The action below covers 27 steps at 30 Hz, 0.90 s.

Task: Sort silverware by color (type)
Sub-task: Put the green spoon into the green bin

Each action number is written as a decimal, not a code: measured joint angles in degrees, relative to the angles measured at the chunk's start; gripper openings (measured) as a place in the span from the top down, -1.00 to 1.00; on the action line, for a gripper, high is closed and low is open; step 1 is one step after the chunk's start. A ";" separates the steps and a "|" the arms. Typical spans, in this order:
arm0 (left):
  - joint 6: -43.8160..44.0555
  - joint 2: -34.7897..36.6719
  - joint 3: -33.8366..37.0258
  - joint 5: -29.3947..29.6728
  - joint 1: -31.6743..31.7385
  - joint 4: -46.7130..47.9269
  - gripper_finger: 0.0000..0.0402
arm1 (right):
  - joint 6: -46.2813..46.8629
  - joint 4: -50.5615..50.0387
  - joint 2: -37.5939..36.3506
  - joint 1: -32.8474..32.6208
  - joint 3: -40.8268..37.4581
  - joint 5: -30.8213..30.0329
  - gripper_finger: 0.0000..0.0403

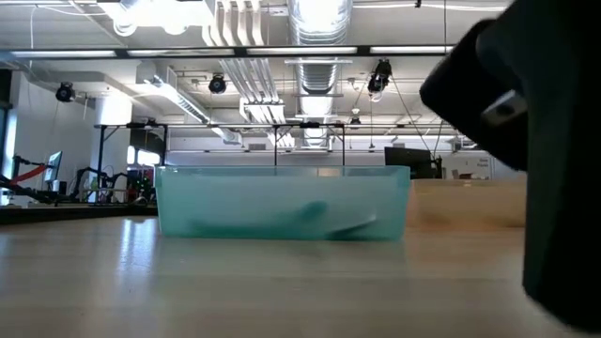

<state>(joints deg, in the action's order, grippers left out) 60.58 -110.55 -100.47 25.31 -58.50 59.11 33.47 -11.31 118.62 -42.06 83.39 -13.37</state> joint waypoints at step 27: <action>1.67 0.01 0.37 17.79 0.04 -0.05 0.58 | -0.02 -7.49 1.07 7.26 1.64 1.74 0.67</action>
<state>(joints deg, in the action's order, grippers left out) 62.25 -110.54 -100.09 43.10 -58.46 59.06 33.46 -18.80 119.69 -34.80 85.03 -11.63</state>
